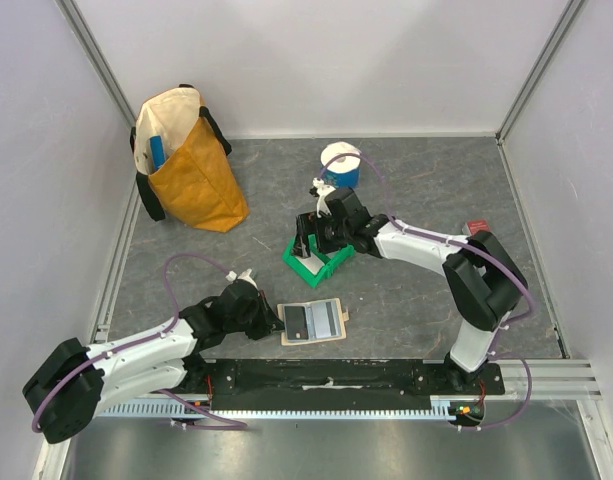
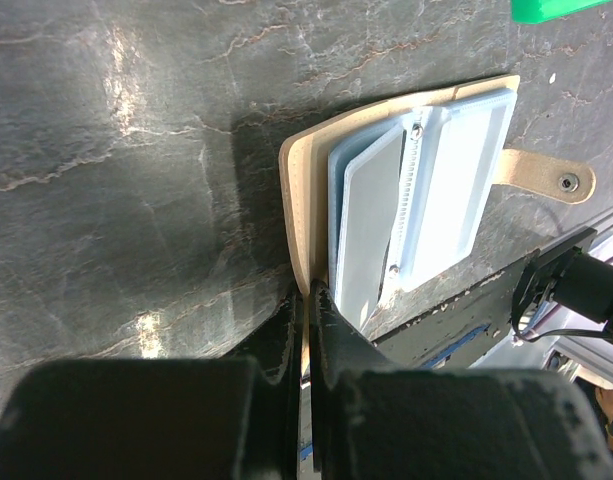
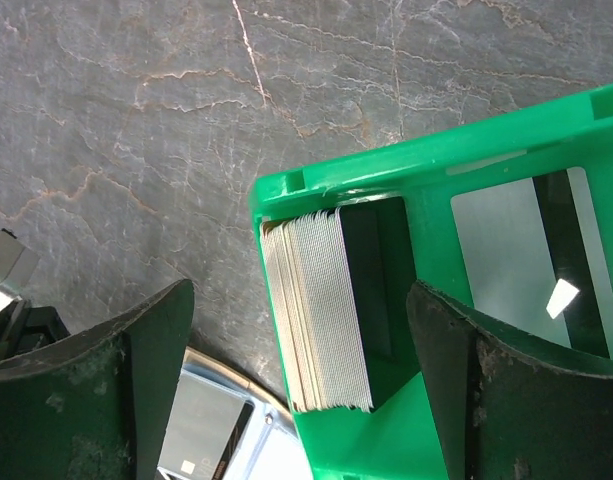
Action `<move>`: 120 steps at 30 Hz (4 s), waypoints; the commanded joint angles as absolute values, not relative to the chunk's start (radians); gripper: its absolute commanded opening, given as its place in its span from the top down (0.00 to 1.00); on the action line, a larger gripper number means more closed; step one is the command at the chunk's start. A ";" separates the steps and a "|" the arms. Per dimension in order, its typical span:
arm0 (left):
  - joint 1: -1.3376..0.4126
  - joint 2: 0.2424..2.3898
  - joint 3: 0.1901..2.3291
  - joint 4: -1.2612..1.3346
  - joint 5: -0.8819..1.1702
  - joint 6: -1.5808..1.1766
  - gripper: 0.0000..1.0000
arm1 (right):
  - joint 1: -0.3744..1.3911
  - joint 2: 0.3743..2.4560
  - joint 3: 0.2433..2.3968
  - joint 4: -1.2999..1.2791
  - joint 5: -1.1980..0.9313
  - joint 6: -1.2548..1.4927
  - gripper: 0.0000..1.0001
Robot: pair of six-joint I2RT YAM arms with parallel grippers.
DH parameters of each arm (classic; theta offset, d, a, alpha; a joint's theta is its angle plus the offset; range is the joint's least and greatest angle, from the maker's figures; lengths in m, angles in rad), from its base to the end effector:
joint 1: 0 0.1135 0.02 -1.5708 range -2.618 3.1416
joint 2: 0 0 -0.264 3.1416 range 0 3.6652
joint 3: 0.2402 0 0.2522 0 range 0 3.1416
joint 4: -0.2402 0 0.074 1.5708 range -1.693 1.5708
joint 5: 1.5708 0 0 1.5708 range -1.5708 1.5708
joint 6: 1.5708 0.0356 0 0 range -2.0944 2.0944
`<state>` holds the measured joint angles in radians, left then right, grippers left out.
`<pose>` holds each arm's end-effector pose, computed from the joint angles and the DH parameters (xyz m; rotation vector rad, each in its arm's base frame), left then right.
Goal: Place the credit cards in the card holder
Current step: Pick up the credit card from the storage box.
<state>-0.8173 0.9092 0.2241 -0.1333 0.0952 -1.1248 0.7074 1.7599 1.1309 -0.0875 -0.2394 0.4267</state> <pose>0.1072 -0.1192 0.1334 -0.3550 2.6152 -0.9314 0.2871 0.2565 0.2059 -0.4682 2.3703 0.8346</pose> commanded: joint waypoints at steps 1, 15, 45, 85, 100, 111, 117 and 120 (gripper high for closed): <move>-0.815 0.917 0.261 -0.133 0.086 -1.092 0.98 | 0.700 1.798 1.200 -0.097 -0.284 0.384 0.06; -0.816 0.931 0.259 -0.121 0.086 -1.095 0.98 | 0.698 1.888 1.270 -0.150 -0.330 0.353 0.02; -0.816 0.936 0.253 -0.109 0.089 -1.100 0.98 | 0.684 1.862 1.282 -0.179 -0.394 0.348 0.47; -0.816 0.971 0.256 -0.083 0.098 -1.097 0.98 | 0.650 1.896 1.304 -0.250 -0.250 0.261 0.79; -0.816 0.989 0.258 -0.067 0.107 -1.097 0.98 | 0.707 1.916 1.371 -0.376 -0.132 0.163 0.79; -0.816 0.976 0.258 -0.078 0.109 -1.097 0.98 | 0.707 1.810 1.447 -0.382 -0.035 0.147 1.00; -0.816 0.957 0.258 -0.091 0.101 -1.100 0.98 | 0.730 1.669 1.379 -0.373 0.078 0.193 1.00; -0.816 0.954 0.262 -0.092 0.103 -1.100 0.98 | 0.758 1.576 1.287 -0.319 0.120 0.264 1.00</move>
